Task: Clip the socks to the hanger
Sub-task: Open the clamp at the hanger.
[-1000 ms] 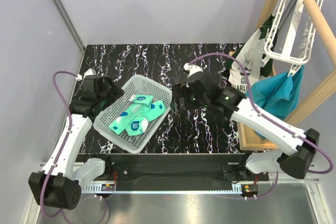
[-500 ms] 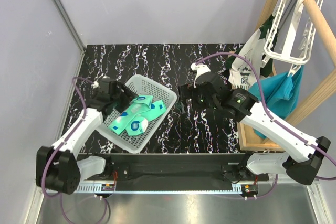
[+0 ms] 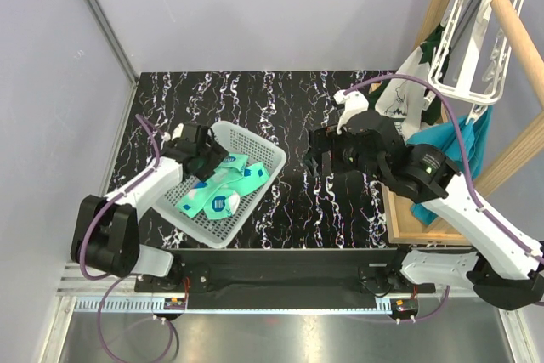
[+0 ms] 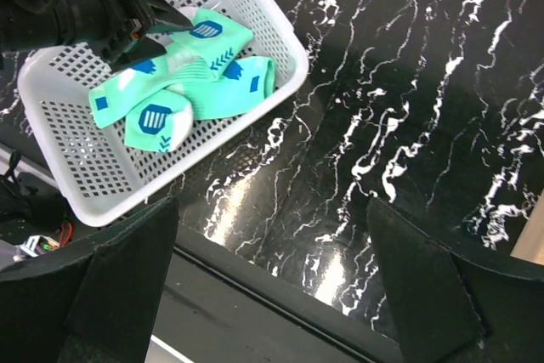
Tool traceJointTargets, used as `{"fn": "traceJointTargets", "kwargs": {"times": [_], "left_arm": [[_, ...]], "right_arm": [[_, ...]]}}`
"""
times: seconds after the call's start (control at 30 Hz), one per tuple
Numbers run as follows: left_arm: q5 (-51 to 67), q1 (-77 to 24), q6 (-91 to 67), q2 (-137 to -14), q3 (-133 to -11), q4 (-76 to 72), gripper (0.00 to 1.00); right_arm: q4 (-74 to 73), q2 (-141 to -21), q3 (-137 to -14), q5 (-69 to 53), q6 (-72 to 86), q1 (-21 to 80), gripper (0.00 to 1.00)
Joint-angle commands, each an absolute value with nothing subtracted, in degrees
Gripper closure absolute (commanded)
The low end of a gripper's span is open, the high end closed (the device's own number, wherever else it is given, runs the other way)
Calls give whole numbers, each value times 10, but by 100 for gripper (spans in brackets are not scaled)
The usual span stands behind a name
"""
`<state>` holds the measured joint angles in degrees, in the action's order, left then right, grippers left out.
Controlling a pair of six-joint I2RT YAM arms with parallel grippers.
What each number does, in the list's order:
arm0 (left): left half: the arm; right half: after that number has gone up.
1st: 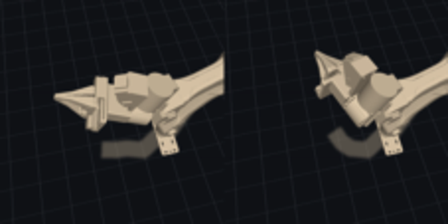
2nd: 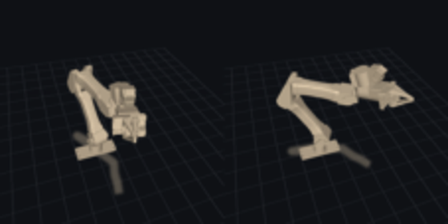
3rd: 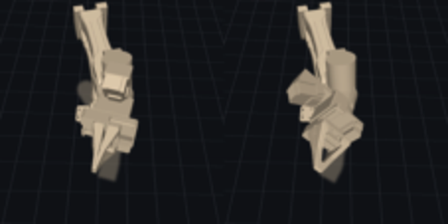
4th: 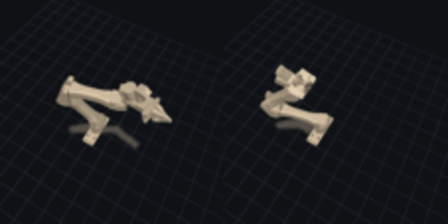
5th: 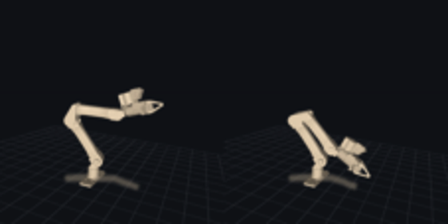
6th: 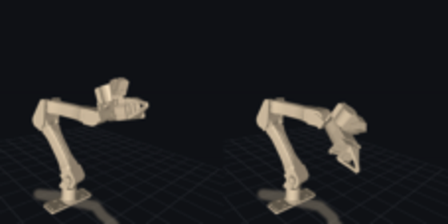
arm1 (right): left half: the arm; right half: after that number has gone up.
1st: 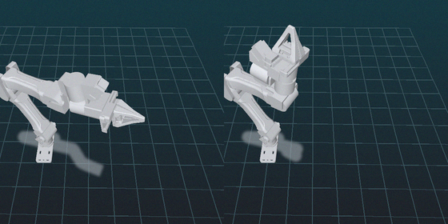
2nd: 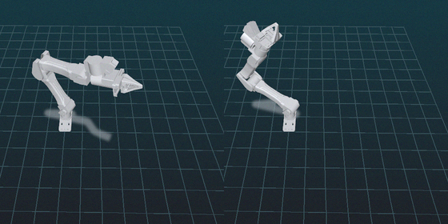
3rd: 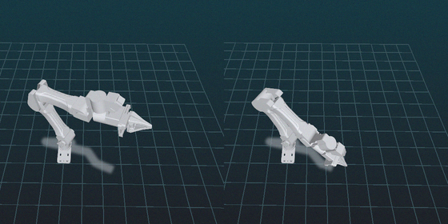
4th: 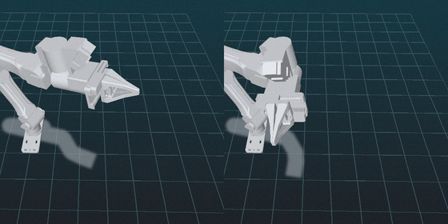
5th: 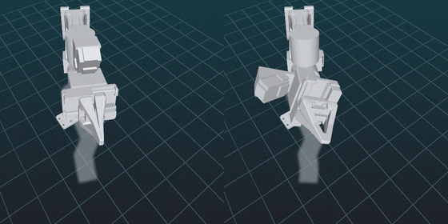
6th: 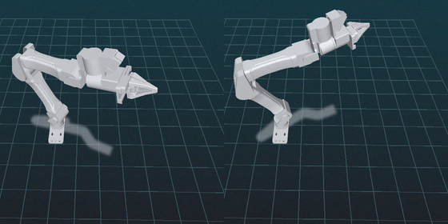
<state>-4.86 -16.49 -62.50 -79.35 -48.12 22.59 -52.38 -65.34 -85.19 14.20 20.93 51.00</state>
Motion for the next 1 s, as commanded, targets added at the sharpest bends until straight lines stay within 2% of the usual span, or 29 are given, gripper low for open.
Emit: {"fn": "traceJointTargets", "kwargs": {"times": [0.0,0.1,0.2,0.33,0.4,0.53,0.7,0.83,0.97], "left_arm": [[-85,-174,-600,-782,-510,217,29],[-85,-204,-544,-747,-493,182,25],[-41,-240,-493,-665,-467,110,24],[-15,-321,-419,-627,-487,41,24],[39,-341,-402,-628,-496,-43,24],[69,-407,-342,-684,-554,-155,23],[98,-475,-261,-825,-712,-242,22],[132,-520,-218,-918,-783,-351,34],[180,-539,-204,-1007,-854,-451,35]], "right_arm": [[-539,-649,-877,178,200,515,0],[-569,-668,-925,210,207,514,0],[-612,-682,-1024,303,208,514,0],[-694,-713,-1144,365,209,514,0],[-714,-722,-1204,389,214,515,0],[-760,-744,-1278,431,210,514,3],[-794,-767,-1366,454,190,514,4],[-807,-769,-1402,459,178,514,7],[-796,-752,-1393,441,172,514,14]]}}
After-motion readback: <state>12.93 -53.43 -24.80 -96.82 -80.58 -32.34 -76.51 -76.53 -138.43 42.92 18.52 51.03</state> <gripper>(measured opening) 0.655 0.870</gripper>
